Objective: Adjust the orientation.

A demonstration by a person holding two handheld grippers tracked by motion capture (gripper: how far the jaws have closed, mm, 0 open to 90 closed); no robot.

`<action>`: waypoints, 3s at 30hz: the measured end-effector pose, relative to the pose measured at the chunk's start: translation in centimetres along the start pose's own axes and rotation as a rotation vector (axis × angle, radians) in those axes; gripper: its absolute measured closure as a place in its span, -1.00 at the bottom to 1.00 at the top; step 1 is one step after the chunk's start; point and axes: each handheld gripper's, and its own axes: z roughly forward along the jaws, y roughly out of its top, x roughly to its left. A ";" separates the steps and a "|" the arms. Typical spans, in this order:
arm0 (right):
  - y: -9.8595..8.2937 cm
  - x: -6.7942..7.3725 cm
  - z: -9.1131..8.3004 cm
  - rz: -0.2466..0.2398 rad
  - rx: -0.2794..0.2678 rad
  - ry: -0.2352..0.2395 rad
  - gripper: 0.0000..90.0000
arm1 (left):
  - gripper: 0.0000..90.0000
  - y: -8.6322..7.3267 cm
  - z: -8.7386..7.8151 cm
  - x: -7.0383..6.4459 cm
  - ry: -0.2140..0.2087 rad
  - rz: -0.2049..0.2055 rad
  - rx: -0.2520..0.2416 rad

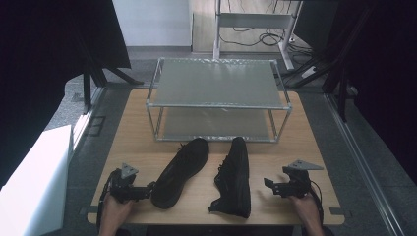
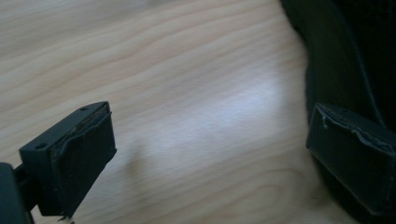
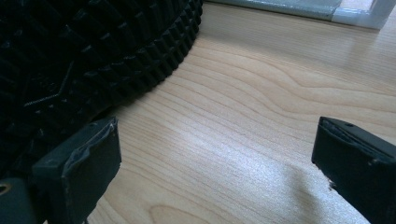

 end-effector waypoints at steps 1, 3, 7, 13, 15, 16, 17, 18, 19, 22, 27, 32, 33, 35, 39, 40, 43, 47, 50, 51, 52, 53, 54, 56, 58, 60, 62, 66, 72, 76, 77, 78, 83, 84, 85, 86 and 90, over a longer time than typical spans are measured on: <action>0.0 0.0 0.0 0.000 0.000 0.000 -0.97 | -0.99 0.1 0.0 -0.4 -0.006 0.012 0.001; 0.0 0.0 0.0 -0.001 0.000 -0.001 -0.97 | -0.99 0.2 0.0 -0.7 -0.009 0.028 0.007; 0.0 0.0 0.0 0.002 -0.004 -0.002 -0.97 | -0.99 0.7 0.3 -2.5 -0.035 0.064 0.010; 0.0 0.0 0.0 0.002 0.000 -0.002 -0.97 | -1.00 1.1 0.5 -4.1 -0.051 0.102 0.012; 0.0 0.0 -0.1 0.002 -0.003 -0.003 -0.97 | -1.00 1.2 0.6 -4.5 -0.058 0.107 0.009; 0.0 0.0 -0.1 0.003 -0.004 -0.003 -0.97 | -1.00 1.2 0.7 -4.6 -0.063 0.110 0.009; 0.0 0.0 -0.1 0.003 -0.004 -0.003 -0.97 | -1.00 1.2 0.7 -4.6 -0.063 0.110 0.009; 0.0 0.0 0.0 0.003 -0.003 -0.003 -0.97 | -1.00 1.4 0.8 -5.1 -0.072 0.116 0.009; 0.0 0.0 -0.1 0.003 -0.001 -0.002 -0.97 | -1.00 1.5 0.9 -5.3 -0.075 0.118 0.006; 0.0 0.0 0.0 0.007 -0.008 -0.004 -0.97 | -1.00 1.7 1.2 -5.9 -0.085 0.120 -0.001; 0.0 0.0 0.0 0.013 -0.011 -0.003 -0.97 | -1.00 1.8 1.3 -6.1 -0.086 0.125 -0.012; 0.0 0.0 -0.1 0.006 -0.008 -0.008 -0.97 | -1.00 1.8 0.6 -5.1 -0.065 0.082 -0.067; 0.0 0.0 -0.1 0.002 -0.010 -0.010 -0.97 | -1.00 1.7 0.5 -4.8 -0.061 0.068 -0.074; 0.1 0.1 -0.2 -0.002 -0.012 -0.009 -0.97 | -1.00 1.5 0.3 -4.2 -0.054 0.043 -0.084; 0.2 0.4 -0.3 -0.006 -0.019 -0.007 -0.97 | -1.00 1.1 0.3 -3.3 -0.022 0.023 -0.080; 0.3 0.5 -0.4 -0.010 -0.020 -0.006 -0.97 | -1.00 1.1 0.3 -3.2 -0.022 0.014 -0.081; 0.5 0.9 -0.4 -0.031 -0.019 -0.006 -0.97 | -1.00 1.0 0.2 -2.8 -0.022 -0.007 -0.090; 0.9 1.4 -0.6 -0.055 -0.018 -0.007 -0.98 | -1.00 0.9 0.1 -2.6 -0.012 -0.010 -0.095; 1.3 1.7 -0.8 -0.061 -0.025 -0.006 -0.99 | -1.00 0.9 0.2 -2.5 -0.008 -0.003 -0.091; 1.4 1.8 -0.9 -0.064 -0.024 -0.006 -0.99 | -1.00 0.9 0.2 -2.5 -0.006 -0.003 -0.089; 1.4 1.8 -0.9 -0.064 -0.024 -0.006 -0.99 | -1.00 0.9 0.2 -2.5 -0.006 -0.003 -0.089; 1.7 2.0 -1.0 -0.067 -0.030 -0.005 -0.99 | -1.00 0.8 0.2 -2.4 -0.006 -0.007 -0.091; 1.8 2.0 -1.1 -0.069 -0.029 -0.005 -1.00 | -1.00 0.8 0.2 -2.3 -0.005 -0.009 -0.091; 2.1 2.1 -1.3 -0.069 -0.033 -0.006 -1.00 | -1.00 0.8 0.2 -2.2 -0.004 -0.013 -0.092; 2.3 2.2 -1.3 -0.067 -0.035 -0.004 -1.00 | -1.00 0.8 0.2 -2.2 -0.004 -0.015 -0.092; 2.5 2.3 -1.4 -0.068 -0.031 -0.003 -1.00 | -1.00 0.8 0.2 -2.2 -0.003 -0.014 -0.091; 2.8 2.5 -1.5 -0.066 -0.035 0.000 -1.00 | -1.00 0.8 0.1 -2.2 -0.002 -0.015 -0.090; 3.3 3.0 -1.5 -0.071 -0.028 0.005 -1.00 | -1.00 0.7 0.2 -2.1 -0.002 -0.017 -0.088; 4.6 3.8 -1.6 -0.086 -0.028 0.012 -1.00 | -1.00 0.8 0.4 -2.3 -0.006 -0.003 -0.072; 5.5 4.6 -1.3 -0.096 -0.029 0.022 -1.00 | -1.00 0.8 0.4 -2.4 -0.004 0.002 -0.067; 5.7 4.8 -1.2 -0.099 -0.027 0.025 -1.00 | -1.00 0.7 0.5 -2.4 -0.003 0.003 -0.065; 5.9 5.0 -1.1 -0.102 -0.026 0.026 -1.00 | -1.00 0.7 0.5 -2.4 -0.003 0.004 -0.064; 6.6 5.9 -0.3 -0.116 -0.015 0.036 -0.99 | -1.00 0.8 0.5 -2.4 -0.004 0.007 -0.061; 6.6 5.9 -0.3 -0.116 -0.015 0.036 -0.99 | -1.00 0.8 0.5 -2.4 -0.004 0.007 -0.061; 6.8 6.3 0.1 -0.123 -0.013 0.030 -0.99 | -1.00 0.8 0.5 -2.4 -0.004 0.006 -0.060; 6.8 6.4 0.4 -0.127 -0.009 0.028 -0.99 | -1.00 0.8 0.5 -2.4 -0.004 0.007 -0.060; 6.9 6.7 1.2 -0.127 -0.001 0.020 -1.00 | -1.00 0.8 0.5 -2.4 -0.004 0.010 -0.057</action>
